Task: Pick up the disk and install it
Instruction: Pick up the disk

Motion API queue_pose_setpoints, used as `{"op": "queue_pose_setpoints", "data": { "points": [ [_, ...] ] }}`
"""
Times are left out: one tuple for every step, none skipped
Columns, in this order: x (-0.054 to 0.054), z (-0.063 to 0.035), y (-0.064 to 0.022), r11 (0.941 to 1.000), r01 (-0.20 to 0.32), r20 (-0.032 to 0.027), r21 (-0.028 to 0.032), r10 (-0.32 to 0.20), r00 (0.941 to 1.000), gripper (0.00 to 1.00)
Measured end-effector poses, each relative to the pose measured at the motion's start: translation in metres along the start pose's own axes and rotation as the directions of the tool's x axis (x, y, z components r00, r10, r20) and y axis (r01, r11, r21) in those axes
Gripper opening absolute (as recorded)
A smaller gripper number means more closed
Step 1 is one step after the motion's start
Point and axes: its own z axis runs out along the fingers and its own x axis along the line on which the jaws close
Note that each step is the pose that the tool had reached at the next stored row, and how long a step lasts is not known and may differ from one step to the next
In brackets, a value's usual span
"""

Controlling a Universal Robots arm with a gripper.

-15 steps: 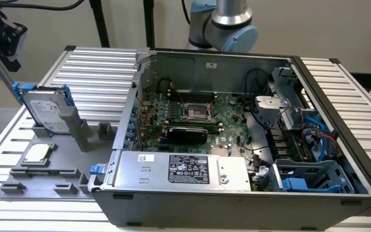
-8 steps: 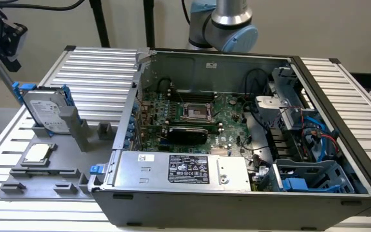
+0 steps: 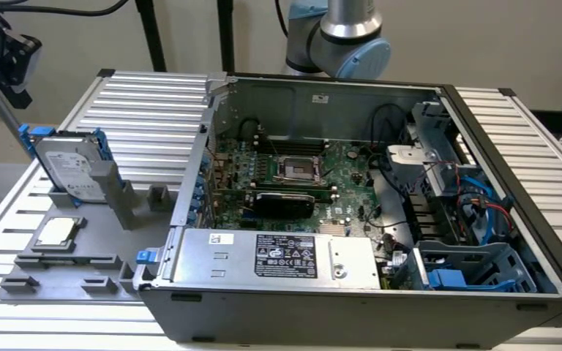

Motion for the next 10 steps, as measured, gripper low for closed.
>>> {"op": "queue_pose_setpoints", "data": {
  "points": [
    [0.0000,0.0000,0.0000,1.0000,0.001,0.0000,0.0000,-0.001,1.0000,0.11],
    [-0.0006,0.0000,0.0001,1.0000,0.004,-0.0003,0.0000,-0.004,1.0000,0.11],
    [-0.0014,0.0001,0.0001,0.9999,0.015,-0.0007,-0.0004,-0.015,0.9999,0.11],
    [-0.0019,0.0003,0.0001,0.9996,0.028,-0.0013,-0.0006,-0.028,0.9996,0.11],
    [-0.0023,0.0004,0.0001,0.9991,0.042,-0.0021,-0.0009,-0.042,0.9991,0.11],
    [-0.0026,0.0006,0.0001,0.9984,0.056,-0.0027,-0.0012,-0.056,0.9984,0.11],
    [-0.0028,0.0009,0.0001,0.9973,0.073,-0.0033,-0.0017,-0.073,0.9973,0.11],
    [-0.0028,0.0012,0.0000,0.9958,0.091,-0.0043,-0.0020,-0.091,0.9958,0.11],
    [-0.0028,0.0015,0.0001,0.9940,0.109,-0.0052,-0.0024,-0.109,0.9940,0.11],
    [-0.0029,0.0018,0.0001,0.9919,0.127,-0.0062,-0.0027,-0.127,0.9919,0.11]
  ]
}}
